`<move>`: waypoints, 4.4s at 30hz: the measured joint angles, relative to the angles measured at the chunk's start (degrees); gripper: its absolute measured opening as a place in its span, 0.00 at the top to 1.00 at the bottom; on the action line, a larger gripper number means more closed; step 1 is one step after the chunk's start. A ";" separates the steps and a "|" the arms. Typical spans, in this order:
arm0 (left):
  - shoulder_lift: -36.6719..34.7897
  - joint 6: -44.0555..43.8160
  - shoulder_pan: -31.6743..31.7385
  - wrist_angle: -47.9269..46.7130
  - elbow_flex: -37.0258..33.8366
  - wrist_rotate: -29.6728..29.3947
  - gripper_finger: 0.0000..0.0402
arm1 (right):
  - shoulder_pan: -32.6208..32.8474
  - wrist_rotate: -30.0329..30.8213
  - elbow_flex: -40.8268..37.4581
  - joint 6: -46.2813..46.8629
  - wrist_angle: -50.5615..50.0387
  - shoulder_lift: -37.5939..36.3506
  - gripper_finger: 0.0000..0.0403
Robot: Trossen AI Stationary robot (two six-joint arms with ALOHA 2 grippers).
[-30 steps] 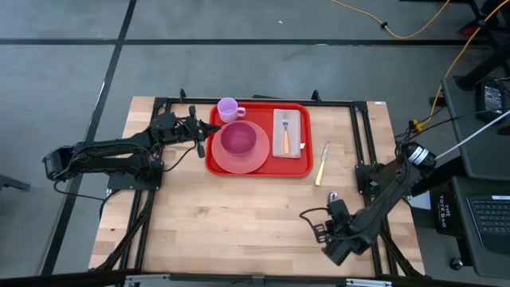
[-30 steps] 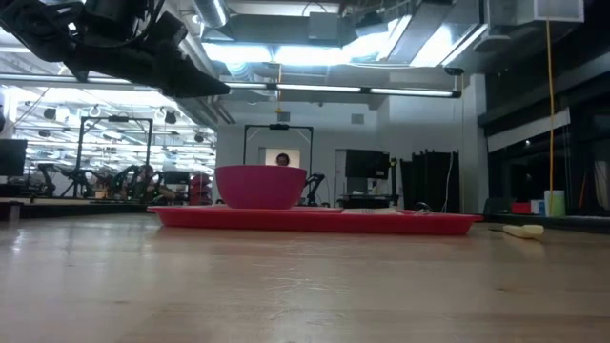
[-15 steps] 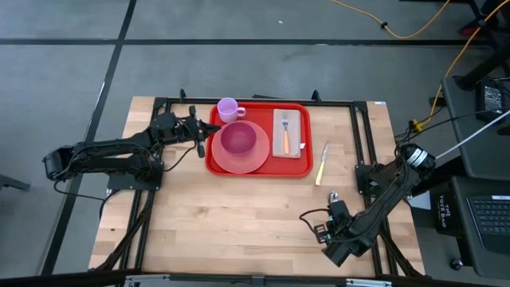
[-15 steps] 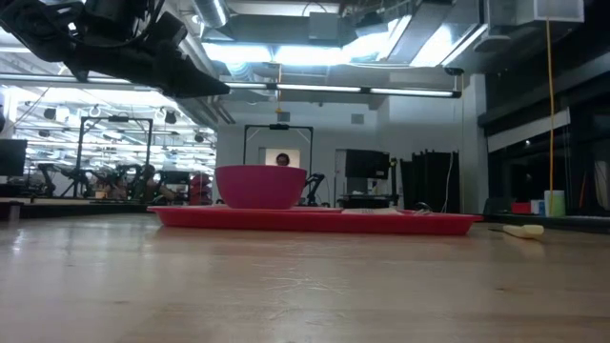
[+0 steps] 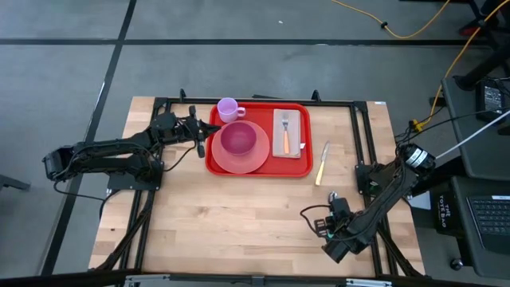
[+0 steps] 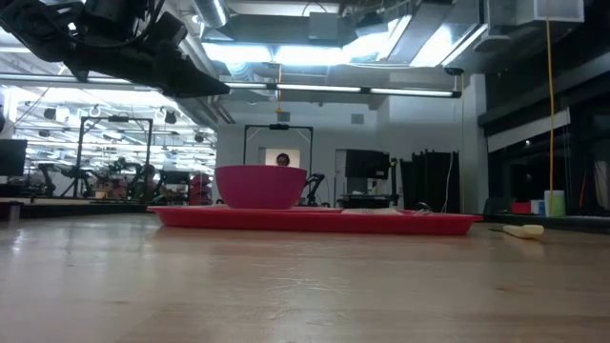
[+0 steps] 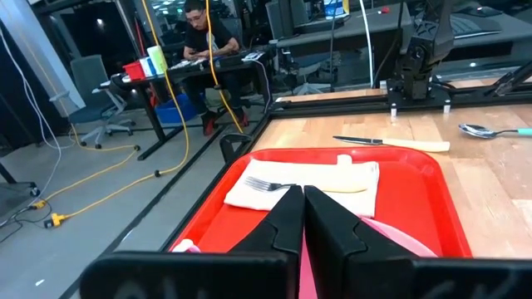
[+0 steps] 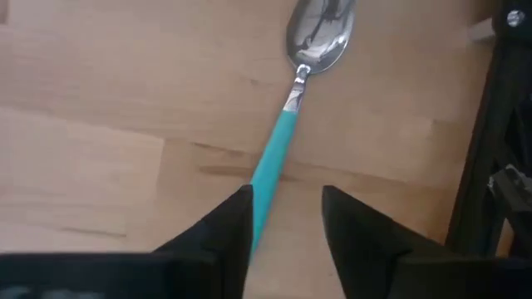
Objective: Set up tray
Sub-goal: Put the blue spoon on the left of the orange fork on the red serving tray
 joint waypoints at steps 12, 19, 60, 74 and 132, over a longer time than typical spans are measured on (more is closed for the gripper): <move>0.00 0.00 -0.02 0.02 0.00 0.00 0.98 | -0.06 0.00 -4.26 3.38 7.42 0.00 0.40; 0.00 0.00 -0.02 0.01 0.00 0.00 0.98 | -1.09 0.02 -9.16 3.12 12.51 0.00 0.41; -0.01 -0.11 0.00 -0.02 0.00 0.00 0.99 | -2.87 -1.04 -17.09 4.83 25.37 -0.11 0.70; -0.01 -0.01 0.00 -0.02 0.00 0.00 0.99 | -6.45 -4.80 -17.32 4.38 25.95 -1.52 0.84; 0.00 -15.63 -0.02 -1.55 0.00 4.11 0.99 | -32.88 16.55 -17.76 -77.26 47.43 -14.86 0.84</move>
